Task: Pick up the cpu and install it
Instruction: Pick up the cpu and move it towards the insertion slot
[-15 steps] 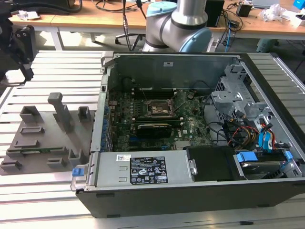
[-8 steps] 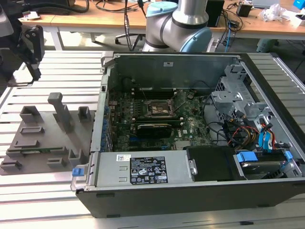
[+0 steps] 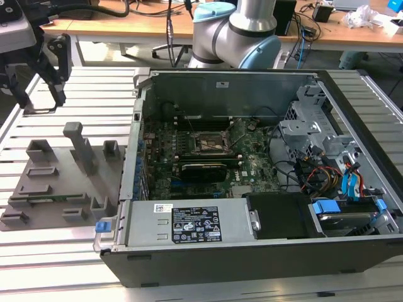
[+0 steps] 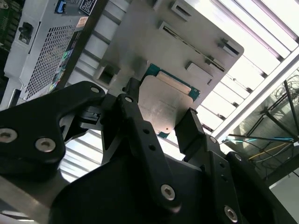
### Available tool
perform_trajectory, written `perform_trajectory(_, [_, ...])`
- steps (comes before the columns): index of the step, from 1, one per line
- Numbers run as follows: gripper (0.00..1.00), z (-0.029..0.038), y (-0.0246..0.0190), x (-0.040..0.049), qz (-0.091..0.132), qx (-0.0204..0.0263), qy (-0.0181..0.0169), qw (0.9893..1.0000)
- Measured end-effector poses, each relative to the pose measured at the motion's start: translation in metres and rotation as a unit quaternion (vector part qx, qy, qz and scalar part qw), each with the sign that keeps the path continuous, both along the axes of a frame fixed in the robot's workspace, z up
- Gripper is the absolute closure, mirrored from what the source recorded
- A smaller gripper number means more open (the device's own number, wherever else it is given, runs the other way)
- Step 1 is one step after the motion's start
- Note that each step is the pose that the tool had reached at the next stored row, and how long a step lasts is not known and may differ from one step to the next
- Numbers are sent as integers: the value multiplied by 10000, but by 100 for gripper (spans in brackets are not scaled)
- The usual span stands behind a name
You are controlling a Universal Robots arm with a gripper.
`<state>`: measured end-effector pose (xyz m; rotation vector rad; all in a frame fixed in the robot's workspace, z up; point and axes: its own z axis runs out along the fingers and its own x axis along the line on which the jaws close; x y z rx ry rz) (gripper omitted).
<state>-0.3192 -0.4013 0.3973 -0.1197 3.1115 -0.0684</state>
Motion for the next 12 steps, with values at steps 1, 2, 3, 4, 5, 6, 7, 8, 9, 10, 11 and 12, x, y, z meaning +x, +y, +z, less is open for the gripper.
perform_trajectory(1, [45,0,0,14,0,-2,0,10000])
perform_trajectory(2, [45,0,0,28,0,-4,0,10000])
perform_trajectory(3, [45,0,1,52,0,-6,0,10000])
perform_trajectory(4, [45,0,1,73,0,-9,0,10000])
perform_trajectory(5, [45,1,1,85,0,-11,0,10000])
perform_trajectory(6, [45,0,1,103,0,-14,0,10000])
perform_trajectory(7, [45,0,2,122,0,-18,0,10000])
perform_trajectory(8, [45,0,2,135,0,-20,0,10000])
perform_trajectory(9, [45,0,2,155,0,-23,0,10000])
perform_trajectory(10, [45,-1,3,169,0,-25,0,10000])
perform_trajectory(11, [45,-1,3,204,0,-28,0,10000])
perform_trajectory(12, [45,-1,4,231,0,-29,0,10000])
